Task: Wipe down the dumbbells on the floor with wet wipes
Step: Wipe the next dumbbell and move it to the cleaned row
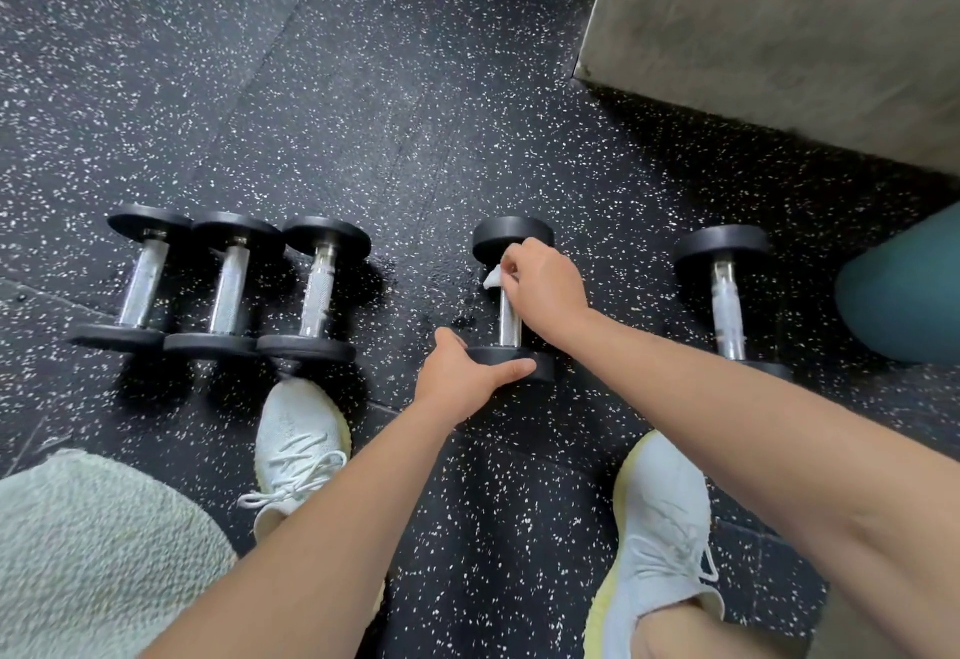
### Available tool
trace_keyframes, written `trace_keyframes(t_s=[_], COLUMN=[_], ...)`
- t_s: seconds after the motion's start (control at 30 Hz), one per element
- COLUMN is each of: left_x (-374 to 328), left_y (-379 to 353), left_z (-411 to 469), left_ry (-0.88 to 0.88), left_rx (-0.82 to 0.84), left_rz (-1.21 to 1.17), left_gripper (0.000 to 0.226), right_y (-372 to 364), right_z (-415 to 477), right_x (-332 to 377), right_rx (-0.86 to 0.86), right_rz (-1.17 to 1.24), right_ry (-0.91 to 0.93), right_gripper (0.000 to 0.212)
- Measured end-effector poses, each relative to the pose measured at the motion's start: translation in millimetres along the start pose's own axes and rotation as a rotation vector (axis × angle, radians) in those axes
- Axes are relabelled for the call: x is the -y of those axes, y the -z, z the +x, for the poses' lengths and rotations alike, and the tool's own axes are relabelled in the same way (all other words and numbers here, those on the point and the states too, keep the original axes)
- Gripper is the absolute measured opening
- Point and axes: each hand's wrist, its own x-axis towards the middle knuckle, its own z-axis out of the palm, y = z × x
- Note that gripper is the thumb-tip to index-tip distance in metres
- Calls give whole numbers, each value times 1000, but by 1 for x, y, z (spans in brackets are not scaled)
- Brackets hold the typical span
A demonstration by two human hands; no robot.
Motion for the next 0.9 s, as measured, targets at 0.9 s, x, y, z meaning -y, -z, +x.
trace_keyframes(t_s=[0.9], left_x=[-15], left_y=[-2], left_z=[10], left_ry=[42], left_rx=[64], left_rz=[101], left_gripper=[75], right_y=[17], right_z=[-23], right_x=[-23], right_rx=[211], right_rz=[-23], right_ry=[218], right_gripper=[10])
